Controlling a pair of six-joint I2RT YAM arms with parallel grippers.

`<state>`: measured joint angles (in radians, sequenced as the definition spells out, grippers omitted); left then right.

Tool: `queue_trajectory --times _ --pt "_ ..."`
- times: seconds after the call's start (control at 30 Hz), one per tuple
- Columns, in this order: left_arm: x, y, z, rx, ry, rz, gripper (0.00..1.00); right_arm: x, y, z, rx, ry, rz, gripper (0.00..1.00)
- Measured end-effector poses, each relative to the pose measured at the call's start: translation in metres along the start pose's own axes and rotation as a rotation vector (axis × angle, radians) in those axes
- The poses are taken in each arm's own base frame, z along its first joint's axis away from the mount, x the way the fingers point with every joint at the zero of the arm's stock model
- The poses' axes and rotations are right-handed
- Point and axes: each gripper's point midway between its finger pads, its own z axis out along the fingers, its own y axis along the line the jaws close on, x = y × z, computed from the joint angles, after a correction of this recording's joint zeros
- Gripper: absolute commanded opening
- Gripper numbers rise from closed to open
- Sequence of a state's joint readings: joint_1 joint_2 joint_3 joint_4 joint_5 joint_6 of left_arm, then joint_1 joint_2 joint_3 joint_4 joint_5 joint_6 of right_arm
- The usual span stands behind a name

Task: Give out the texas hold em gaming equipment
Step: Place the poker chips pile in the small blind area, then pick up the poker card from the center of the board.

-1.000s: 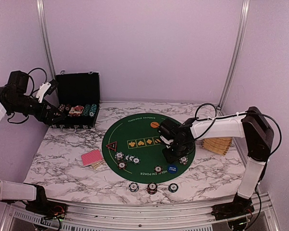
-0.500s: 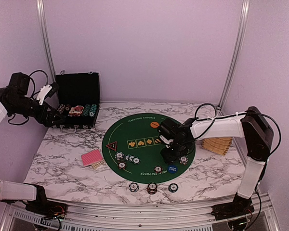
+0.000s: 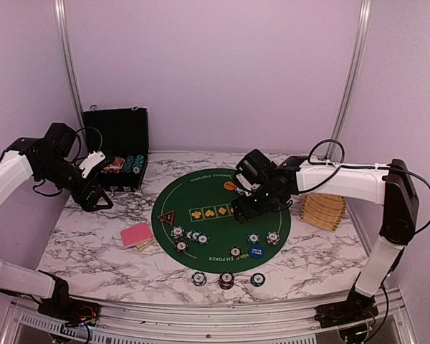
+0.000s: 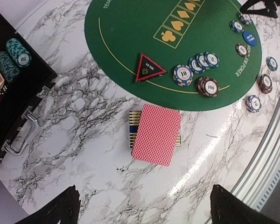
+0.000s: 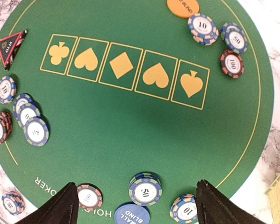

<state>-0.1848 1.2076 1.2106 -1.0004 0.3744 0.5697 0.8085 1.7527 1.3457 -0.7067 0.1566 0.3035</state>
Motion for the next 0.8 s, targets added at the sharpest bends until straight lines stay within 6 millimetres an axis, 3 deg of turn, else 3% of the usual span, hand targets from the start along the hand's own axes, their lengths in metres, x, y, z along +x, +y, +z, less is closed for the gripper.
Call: queue_trajectory --times 0.13,0.4,0.57,0.8 --pt "0.025 -0.009 0.035 0.051 0.131 0.015 0.99 -0.011 0.003 -0.017 -0.021 -0.055 0.027 0.98" --pt "0.058 -0.027 0.085 0.084 0.291 0.095 0.99 -0.019 0.016 -0.025 -0.07 -0.104 0.066 0.99" --pt "0.069 -0.029 0.107 0.096 0.35 0.122 0.99 -0.019 0.019 -0.028 -0.094 -0.12 0.086 0.99" --pt "0.073 -0.04 0.121 0.106 0.37 0.183 0.99 -0.024 0.021 -0.034 -0.112 -0.144 0.099 0.99"
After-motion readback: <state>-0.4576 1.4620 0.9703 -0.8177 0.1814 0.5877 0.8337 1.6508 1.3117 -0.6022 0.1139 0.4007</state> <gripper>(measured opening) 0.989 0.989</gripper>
